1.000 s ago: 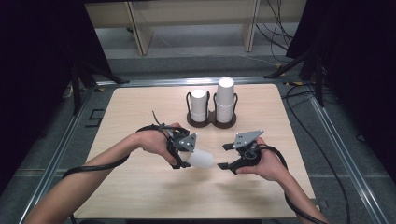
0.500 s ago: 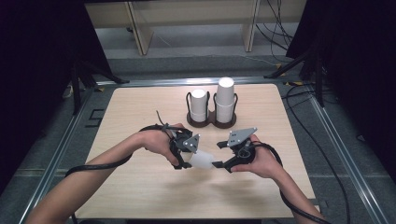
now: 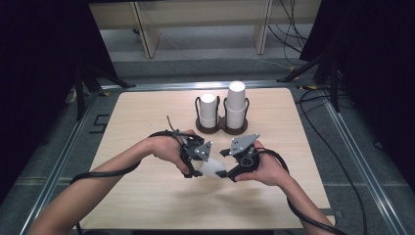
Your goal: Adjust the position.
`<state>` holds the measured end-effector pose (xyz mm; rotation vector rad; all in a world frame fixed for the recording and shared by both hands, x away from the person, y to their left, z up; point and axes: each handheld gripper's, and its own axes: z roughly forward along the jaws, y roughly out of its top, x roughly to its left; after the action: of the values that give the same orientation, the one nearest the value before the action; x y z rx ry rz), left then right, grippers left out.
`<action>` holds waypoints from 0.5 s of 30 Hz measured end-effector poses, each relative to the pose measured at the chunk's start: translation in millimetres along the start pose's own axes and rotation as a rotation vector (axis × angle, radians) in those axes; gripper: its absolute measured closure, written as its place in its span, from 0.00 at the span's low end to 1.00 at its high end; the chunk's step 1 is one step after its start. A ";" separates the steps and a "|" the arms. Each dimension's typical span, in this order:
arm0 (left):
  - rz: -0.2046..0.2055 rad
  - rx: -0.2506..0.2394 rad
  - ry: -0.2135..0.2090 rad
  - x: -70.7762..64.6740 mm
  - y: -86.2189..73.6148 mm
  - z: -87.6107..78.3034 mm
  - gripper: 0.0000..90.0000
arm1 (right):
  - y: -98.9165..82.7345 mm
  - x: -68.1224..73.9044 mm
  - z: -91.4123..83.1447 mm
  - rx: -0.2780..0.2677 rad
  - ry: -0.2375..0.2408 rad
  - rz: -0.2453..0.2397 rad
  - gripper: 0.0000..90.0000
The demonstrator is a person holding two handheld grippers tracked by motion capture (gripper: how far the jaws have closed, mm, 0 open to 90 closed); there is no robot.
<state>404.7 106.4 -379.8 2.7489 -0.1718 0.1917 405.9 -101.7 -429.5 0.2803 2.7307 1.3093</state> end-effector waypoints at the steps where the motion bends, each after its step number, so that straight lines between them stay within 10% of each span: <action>1: 0.000 0.002 -0.003 0.0 0.2 -0.2 0.35 | 0.4 0.6 1.7 0.005 0.010 0.004 0.25; 15: 0.015 -0.005 0.004 -2.2 2.3 -2.2 0.35 | 2.4 5.2 21.1 0.055 0.041 -0.026 0.25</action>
<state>401.9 105.3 -377.4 2.7425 -0.1913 0.2007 404.7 -83.0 -440.9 0.2242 2.7976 1.2494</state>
